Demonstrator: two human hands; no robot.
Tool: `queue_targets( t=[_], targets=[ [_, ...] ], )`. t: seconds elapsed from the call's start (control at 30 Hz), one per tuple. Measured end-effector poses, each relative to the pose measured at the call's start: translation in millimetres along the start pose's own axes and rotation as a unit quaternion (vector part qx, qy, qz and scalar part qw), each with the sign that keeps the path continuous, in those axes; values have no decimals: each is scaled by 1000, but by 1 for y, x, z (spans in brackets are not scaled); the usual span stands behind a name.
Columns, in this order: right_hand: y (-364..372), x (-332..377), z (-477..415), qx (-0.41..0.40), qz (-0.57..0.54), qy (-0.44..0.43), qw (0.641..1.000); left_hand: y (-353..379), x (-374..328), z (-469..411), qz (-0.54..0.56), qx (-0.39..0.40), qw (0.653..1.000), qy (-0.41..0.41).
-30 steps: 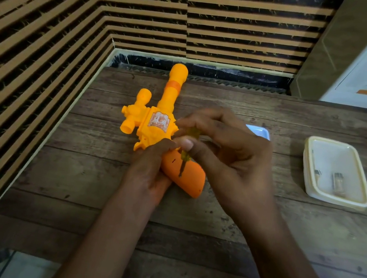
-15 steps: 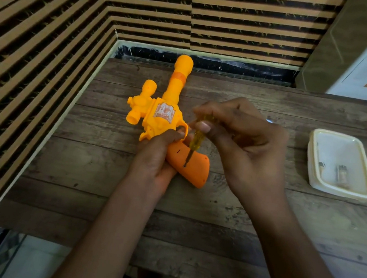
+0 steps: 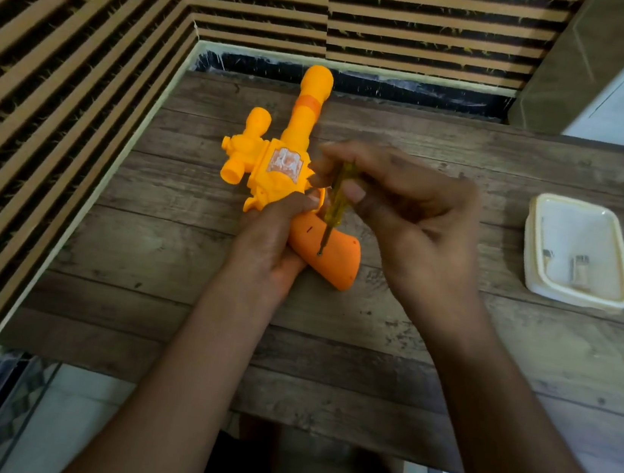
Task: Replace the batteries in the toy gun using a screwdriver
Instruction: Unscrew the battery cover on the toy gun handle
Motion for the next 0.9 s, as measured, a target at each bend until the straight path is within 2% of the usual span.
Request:
queue_targets(
  t=[0.13,0.33,0.53,0.8,0.9],
  targets=[
    [2,0,-1,-22,29,-11,999,1,2,0,0,36,999,6],
    [0,-2,0,-8,4,7,1000,0,1,0,9,13,1000,4],
    [2,-3,0,-15,41,-4,999,-1,1,1,-9,56,998,18],
    [0,-5,1,13,46,-15,999,-4,2,-5,12,12,1000,7],
    [2,-4,1,2,48,-11,999,-3,3,-3,9,31,999,11]
  ],
)
Point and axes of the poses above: each hand's wrist, its own z-axis away from the middle knuckle, its own y-axis out of the palm, x = y × z, the point moved 3 cm from there along -z, towards the middle knuckle, and after that the axes turned 5 degrees about -y, right-handed, at the moved point
